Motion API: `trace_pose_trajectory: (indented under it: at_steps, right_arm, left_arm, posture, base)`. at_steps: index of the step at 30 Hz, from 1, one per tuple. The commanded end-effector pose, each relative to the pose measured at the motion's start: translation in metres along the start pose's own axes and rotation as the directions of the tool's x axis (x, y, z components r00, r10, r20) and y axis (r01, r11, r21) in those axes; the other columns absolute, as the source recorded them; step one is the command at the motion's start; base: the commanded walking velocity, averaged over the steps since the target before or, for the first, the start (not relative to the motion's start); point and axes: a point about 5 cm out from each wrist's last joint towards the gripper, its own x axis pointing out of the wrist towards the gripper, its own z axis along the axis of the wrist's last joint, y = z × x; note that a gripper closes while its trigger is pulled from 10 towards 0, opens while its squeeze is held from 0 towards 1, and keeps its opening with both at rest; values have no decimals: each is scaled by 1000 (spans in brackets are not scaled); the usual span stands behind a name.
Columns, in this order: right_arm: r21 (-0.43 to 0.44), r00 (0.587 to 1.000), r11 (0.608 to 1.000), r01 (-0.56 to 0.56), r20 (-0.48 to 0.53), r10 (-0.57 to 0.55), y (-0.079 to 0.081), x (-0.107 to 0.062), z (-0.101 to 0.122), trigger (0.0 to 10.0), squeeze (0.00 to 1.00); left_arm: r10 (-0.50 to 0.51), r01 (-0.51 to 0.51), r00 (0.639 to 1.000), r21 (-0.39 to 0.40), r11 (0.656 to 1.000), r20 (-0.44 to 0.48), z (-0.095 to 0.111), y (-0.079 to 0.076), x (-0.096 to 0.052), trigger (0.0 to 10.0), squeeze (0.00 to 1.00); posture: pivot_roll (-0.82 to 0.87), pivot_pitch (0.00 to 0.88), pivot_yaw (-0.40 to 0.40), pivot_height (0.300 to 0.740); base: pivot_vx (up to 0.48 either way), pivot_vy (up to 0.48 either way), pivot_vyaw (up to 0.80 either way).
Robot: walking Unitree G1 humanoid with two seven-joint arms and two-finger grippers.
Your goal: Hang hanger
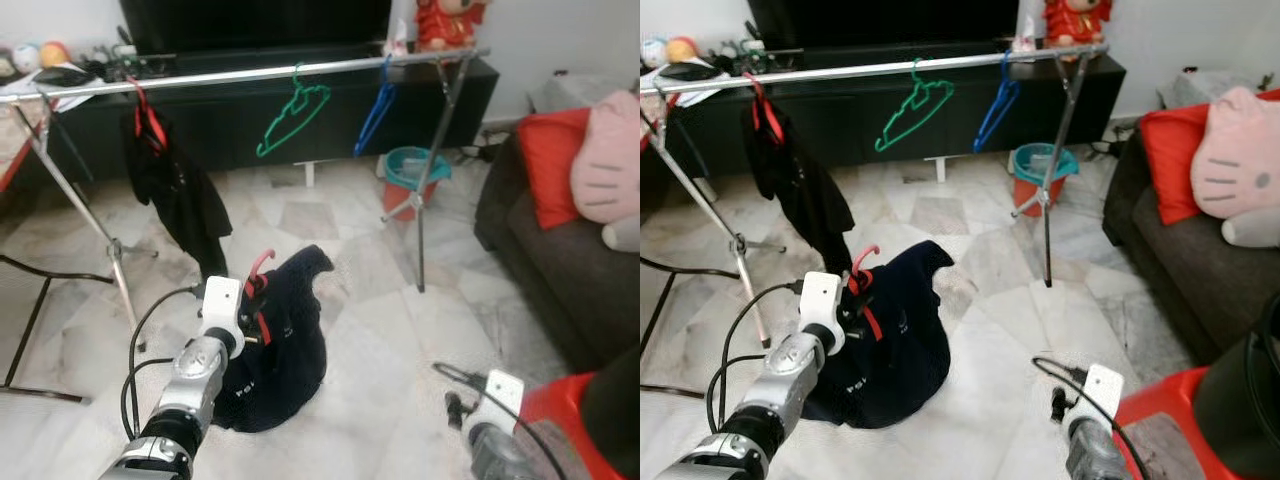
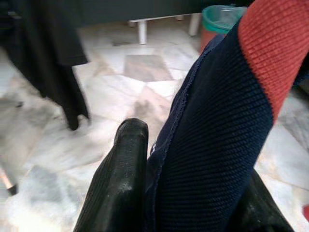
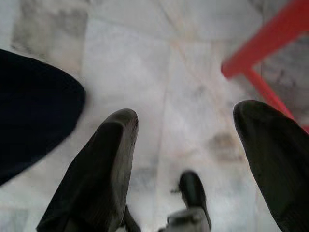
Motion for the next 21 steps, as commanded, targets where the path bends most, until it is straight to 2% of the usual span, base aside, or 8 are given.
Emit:
trace_pose_trajectory:
  at_steps: [1,9,11,13,18,21]
  right_arm:
    - [15,1000,1000,11,-4,-11,-4,-1,-3,10000,0]
    - [-47,999,998,31,-30,-33,-10,-4,-17,10000,0]
    - [-63,999,998,27,-35,-30,-10,-4,-19,10000,0]
    - [-70,999,997,29,-34,-32,-10,-5,-21,10000,0]
    - [-74,999,997,36,-31,-38,-10,-5,-20,10000,0]
    - [-73,999,996,41,-32,-43,-12,-5,-20,10000,0]
  left_arm:
    - [25,-25,999,-5,1000,42,5,7,-2,10000,0]
    - [53,-52,998,-23,998,40,2,9,-3,10000,0]
    - [82,-82,996,-18,996,41,2,13,-4,10000,0]
    - [143,-142,988,-32,989,50,1,25,-9,10000,0]
    - [199,-197,977,-33,980,78,4,36,-15,10000,0]
    - [201,-199,976,-35,979,85,3,36,-17,10000,0]
  posture:
    - [22,0,33,740]
    - [13,0,39,740]
    - [14,0,40,740]
    - [15,0,40,740]
    - [21,0,34,740]
    - [31,0,28,740]
  base:
    - [244,0,0]
    - [292,0,0]
    - [334,0,0]
    - [334,0,0]
    - [337,0,0]
    - [341,0,0]
